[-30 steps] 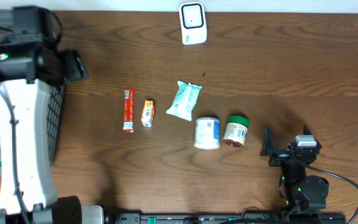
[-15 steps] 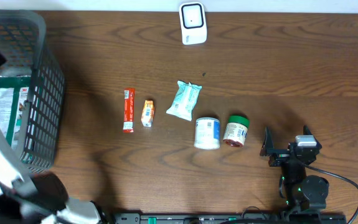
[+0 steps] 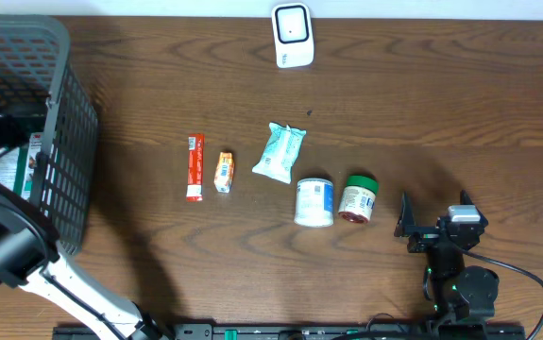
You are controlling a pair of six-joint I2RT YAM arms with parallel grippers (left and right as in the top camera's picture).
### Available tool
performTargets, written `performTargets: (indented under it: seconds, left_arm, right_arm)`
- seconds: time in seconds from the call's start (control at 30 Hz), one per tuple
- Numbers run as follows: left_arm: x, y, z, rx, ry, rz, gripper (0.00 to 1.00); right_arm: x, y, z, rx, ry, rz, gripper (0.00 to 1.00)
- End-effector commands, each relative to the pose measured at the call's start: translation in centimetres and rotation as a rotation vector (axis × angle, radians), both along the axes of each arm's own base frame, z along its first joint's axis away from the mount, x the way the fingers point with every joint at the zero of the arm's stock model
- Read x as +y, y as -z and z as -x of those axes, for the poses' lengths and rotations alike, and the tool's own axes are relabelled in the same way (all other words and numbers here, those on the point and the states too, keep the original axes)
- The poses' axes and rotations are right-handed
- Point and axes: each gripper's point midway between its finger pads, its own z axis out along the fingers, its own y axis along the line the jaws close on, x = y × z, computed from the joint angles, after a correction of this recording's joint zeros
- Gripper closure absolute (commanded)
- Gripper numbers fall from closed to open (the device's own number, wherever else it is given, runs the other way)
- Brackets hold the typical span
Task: Scan the item barcode
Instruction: 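Reach the left gripper into the basket toward the 3M gloves pack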
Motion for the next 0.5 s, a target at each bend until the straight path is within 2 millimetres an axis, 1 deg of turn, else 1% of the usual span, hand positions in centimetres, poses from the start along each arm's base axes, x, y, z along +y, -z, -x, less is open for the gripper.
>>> performTargets:
  seconds: [0.0, 0.1, 0.2, 0.27, 0.37, 0.4, 0.47]
  left_arm:
    - [-1.0, 3.5, -0.1, 0.063, 0.107, 0.062, 0.02]
    - [-1.1, 5.3, 0.1, 0.093, 0.107, 0.089, 0.02]
    - [-1.4, 7.6, 0.7, 0.135, 0.105, 0.126, 0.02]
    - [-1.6, 8.5, 1.0, 0.151, 0.105, 0.139, 0.02]
    - [-1.6, 8.8, 1.0, 0.155, 0.105, 0.144, 0.02]
    - [-1.6, 8.8, 0.9, 0.153, 0.105, 0.141, 0.00]
    - [-1.6, 8.8, 0.9, 0.152, 0.105, 0.141, 0.09]
  right_arm:
    - [-0.3, 0.1, 0.0, 0.001, 0.016, -0.002, 0.01]
    - [-0.3, 0.1, 0.0, 0.001, 0.015, -0.002, 0.01]
    - [-0.3, 0.1, 0.0, 0.001, 0.016, -0.002, 0.01]
    - [-0.3, 0.1, 0.0, 0.001, 0.016, -0.002, 0.01]
    - [-0.3, 0.1, 0.0, 0.001, 0.016, -0.002, 0.01]
    - [-0.3, 0.1, 0.0, 0.001, 0.016, -0.002, 0.01]
    - [-0.3, 0.1, 0.0, 0.001, 0.016, -0.002, 0.01]
